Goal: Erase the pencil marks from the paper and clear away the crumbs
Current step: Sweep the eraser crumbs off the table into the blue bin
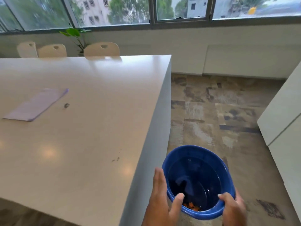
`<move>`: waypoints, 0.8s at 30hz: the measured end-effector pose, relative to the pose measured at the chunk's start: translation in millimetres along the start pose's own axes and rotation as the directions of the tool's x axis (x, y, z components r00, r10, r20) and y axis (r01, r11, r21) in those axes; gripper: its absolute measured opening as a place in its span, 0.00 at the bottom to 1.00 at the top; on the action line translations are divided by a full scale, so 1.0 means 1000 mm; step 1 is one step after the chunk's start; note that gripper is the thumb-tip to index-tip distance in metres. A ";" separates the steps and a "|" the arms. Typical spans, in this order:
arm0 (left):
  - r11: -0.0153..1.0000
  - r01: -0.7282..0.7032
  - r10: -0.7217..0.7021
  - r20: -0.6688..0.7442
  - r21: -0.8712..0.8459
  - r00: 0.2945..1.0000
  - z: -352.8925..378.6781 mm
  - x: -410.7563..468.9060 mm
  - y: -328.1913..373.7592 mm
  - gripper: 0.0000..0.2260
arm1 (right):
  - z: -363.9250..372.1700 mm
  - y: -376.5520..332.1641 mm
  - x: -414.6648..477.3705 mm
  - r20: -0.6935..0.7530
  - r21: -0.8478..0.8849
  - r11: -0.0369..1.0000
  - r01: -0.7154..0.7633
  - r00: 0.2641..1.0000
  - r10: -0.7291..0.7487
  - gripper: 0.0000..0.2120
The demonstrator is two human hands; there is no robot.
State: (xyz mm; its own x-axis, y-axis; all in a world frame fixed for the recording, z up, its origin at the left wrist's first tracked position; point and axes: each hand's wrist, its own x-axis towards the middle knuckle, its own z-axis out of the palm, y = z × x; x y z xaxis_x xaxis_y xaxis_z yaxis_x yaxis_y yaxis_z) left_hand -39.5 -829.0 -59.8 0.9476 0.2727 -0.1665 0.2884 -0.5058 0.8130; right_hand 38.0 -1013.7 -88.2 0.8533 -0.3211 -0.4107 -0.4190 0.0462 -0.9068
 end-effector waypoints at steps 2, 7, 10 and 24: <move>0.988 -0.145 0.145 0.006 0.050 0.989 -0.018 -0.021 -0.001 0.43 | 0.006 -0.004 -0.018 0.001 -0.010 1.000 0.009 1.000 -0.009 0.18; 0.907 -0.422 0.416 -0.196 0.010 0.888 -0.077 -0.057 -0.002 0.37 | 0.022 0.001 -0.045 0.065 -0.085 0.996 0.028 0.998 -0.023 0.16; 0.871 -0.402 0.488 -0.393 0.284 0.779 -0.122 -0.041 -0.030 0.26 | 0.029 -0.001 -0.054 0.106 -0.119 0.991 0.054 0.994 -0.041 0.17; 0.644 -0.012 0.001 0.014 0.765 1.000 -0.157 0.012 -0.057 0.51 | 0.044 -0.010 -0.065 0.145 -0.154 0.983 0.099 0.986 -0.076 0.15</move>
State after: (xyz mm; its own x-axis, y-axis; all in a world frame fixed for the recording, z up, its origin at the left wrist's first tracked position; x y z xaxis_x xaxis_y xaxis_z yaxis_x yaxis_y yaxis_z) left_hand -65.9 -668.2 -20.0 0.9498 0.2603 -0.1733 0.2797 -0.9550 0.0989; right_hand 0.1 -951.7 -56.9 0.9188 -0.1829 -0.3498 -0.3755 -0.1315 -0.9175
